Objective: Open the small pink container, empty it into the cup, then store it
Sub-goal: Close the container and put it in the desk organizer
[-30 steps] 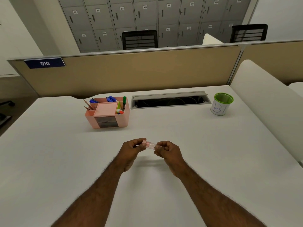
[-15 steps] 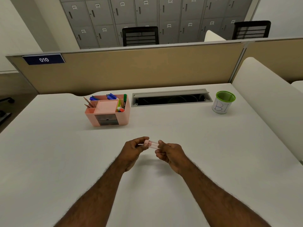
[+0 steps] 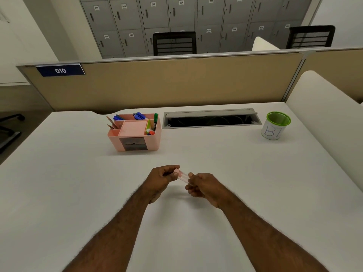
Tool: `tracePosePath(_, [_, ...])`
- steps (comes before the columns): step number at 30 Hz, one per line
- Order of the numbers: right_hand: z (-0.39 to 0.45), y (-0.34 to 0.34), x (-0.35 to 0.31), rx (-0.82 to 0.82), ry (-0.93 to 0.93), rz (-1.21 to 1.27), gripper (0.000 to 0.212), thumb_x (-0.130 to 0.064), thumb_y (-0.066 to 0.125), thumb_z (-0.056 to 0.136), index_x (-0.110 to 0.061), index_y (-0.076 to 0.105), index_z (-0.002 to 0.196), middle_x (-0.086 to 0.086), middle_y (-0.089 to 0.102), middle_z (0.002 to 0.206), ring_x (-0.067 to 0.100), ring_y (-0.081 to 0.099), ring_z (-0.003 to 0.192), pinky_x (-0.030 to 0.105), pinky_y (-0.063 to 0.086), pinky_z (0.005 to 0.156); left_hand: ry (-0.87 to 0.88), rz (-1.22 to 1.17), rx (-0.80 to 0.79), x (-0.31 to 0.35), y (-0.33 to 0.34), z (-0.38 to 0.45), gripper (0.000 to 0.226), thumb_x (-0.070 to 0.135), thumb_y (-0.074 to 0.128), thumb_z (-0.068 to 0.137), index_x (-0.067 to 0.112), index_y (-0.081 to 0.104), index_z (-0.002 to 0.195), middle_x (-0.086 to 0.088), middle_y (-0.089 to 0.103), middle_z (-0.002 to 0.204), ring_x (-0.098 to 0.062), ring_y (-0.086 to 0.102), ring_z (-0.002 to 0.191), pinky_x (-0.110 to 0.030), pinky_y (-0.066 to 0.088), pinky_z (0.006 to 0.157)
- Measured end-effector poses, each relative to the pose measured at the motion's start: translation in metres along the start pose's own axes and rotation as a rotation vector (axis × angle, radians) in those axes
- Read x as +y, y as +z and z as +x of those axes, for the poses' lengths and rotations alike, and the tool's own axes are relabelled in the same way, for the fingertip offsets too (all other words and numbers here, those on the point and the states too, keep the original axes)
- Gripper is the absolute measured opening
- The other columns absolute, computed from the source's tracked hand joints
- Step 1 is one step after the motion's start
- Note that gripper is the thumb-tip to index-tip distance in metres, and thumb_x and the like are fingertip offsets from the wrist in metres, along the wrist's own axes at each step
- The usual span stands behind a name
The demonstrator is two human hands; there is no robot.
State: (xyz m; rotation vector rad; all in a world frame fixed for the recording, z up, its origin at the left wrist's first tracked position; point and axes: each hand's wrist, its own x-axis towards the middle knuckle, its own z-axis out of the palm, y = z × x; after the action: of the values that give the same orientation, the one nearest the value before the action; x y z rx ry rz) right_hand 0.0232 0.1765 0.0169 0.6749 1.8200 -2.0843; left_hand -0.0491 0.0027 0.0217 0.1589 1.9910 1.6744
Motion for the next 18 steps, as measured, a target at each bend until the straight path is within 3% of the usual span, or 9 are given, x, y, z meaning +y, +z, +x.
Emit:
tracePosePath(4, [0.010,0.009,-0.016,0.034,-0.196,-0.603,0.030,-0.042,0.062,0.089,-0.014,0.070,0.093,-0.001,0.069,0.085,0.012,0.057,0.073,0.029,0.046,0.068,-0.040,0.033,0.031,0.010,-0.010,0.006,0.032,0.008,0.061,0.090,0.009,0.061,0.122,-0.014,0.066,0.118,-0.027,0.062,0.110,-0.038,0.047,0.103])
tracePosePath(7, [0.023,0.022,-0.033,0.068,-0.306,-0.837,0.028,-0.038,0.066,0.087,-0.018,0.069,0.106,-0.002,0.072,0.099,0.016,0.064,0.088,0.030,0.050,0.075,-0.028,0.084,0.089,0.017,-0.015,0.012,0.033,0.012,0.066,0.087,0.010,0.062,0.120,-0.013,0.068,0.114,-0.027,0.064,0.106,-0.038,0.050,0.100])
tracePosePath(10, [0.037,0.037,-0.050,0.028,-0.350,-0.873,0.031,-0.032,0.066,0.087,-0.021,0.059,0.115,0.001,0.070,0.103,0.014,0.063,0.083,0.023,0.049,0.066,0.009,0.094,0.139,0.026,-0.022,0.018,0.036,0.023,0.071,0.084,0.011,0.065,0.117,-0.007,0.070,0.111,-0.023,0.065,0.103,-0.030,0.051,0.090])
tracePosePath(13, [0.053,0.053,-0.067,0.043,-0.382,-0.843,0.028,-0.031,0.068,0.082,-0.021,0.054,0.105,-0.003,0.065,0.095,0.006,0.057,0.073,0.018,0.043,0.057,0.058,0.084,0.216,0.038,-0.035,0.024,0.044,0.034,0.068,0.084,0.011,0.062,0.121,-0.005,0.069,0.114,-0.024,0.064,0.107,-0.032,0.051,0.091])
tracePosePath(16, [0.069,0.070,-0.086,0.103,-0.404,-0.776,0.034,-0.028,0.070,0.080,-0.024,0.046,0.104,-0.005,0.058,0.098,0.008,0.055,0.073,0.014,0.041,0.054,0.051,0.223,0.438,0.051,-0.055,0.032,0.043,0.037,0.060,0.090,0.013,0.059,0.125,-0.004,0.066,0.120,-0.023,0.061,0.110,-0.035,0.050,0.095])
tracePosePath(18, [0.081,0.083,-0.100,0.090,-0.428,-0.679,0.041,-0.024,0.070,0.082,-0.030,0.039,0.109,-0.001,0.059,0.111,0.012,0.059,0.085,0.009,0.043,0.053,0.078,0.342,0.550,0.053,-0.074,0.039,0.033,0.028,0.058,0.092,0.010,0.060,0.120,-0.008,0.066,0.121,-0.023,0.060,0.108,-0.031,0.048,0.089])
